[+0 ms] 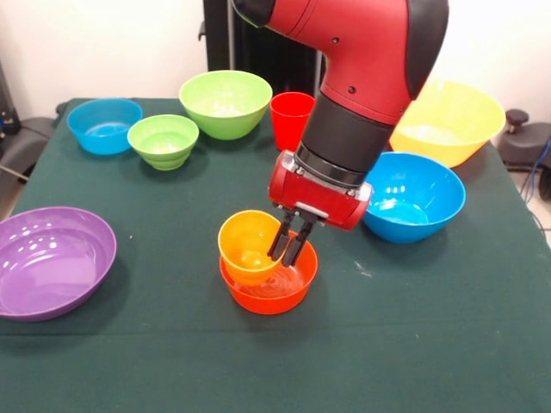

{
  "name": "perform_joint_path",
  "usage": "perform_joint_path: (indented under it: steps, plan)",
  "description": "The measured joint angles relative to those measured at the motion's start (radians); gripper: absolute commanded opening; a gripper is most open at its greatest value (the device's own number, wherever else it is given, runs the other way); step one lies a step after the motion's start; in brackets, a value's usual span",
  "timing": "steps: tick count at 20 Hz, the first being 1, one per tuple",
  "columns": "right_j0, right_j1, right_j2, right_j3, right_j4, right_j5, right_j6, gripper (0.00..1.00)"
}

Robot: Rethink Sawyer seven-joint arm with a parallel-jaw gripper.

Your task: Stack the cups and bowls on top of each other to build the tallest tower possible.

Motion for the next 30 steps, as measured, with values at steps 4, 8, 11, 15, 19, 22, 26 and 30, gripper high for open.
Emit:
perform_joint_path:
  steps: [4,8,11,15,19,22,26,30]
  plan:
    - [0.0,0.002,-0.001,0.004,0.008,-0.006,0.0,0.0]
    - [0.001,0.002,-0.001,0.007,0.019,-0.006,0.0,0.0]
    - [0.003,0.002,-0.001,0.009,0.031,-0.006,0.001,0.0]
    - [0.008,0.002,-0.001,0.012,0.049,-0.006,0.001,0.0]
    - [0.014,0.002,-0.001,0.019,0.064,-0.006,0.005,0.0]
    - [0.019,0.002,-0.001,0.033,0.074,-0.007,0.008,0.0]
    - [0.023,0.002,-0.001,0.062,0.089,-0.021,0.011,0.0]
    - [0.028,0.002,-0.001,0.092,0.093,-0.045,0.011,0.0]
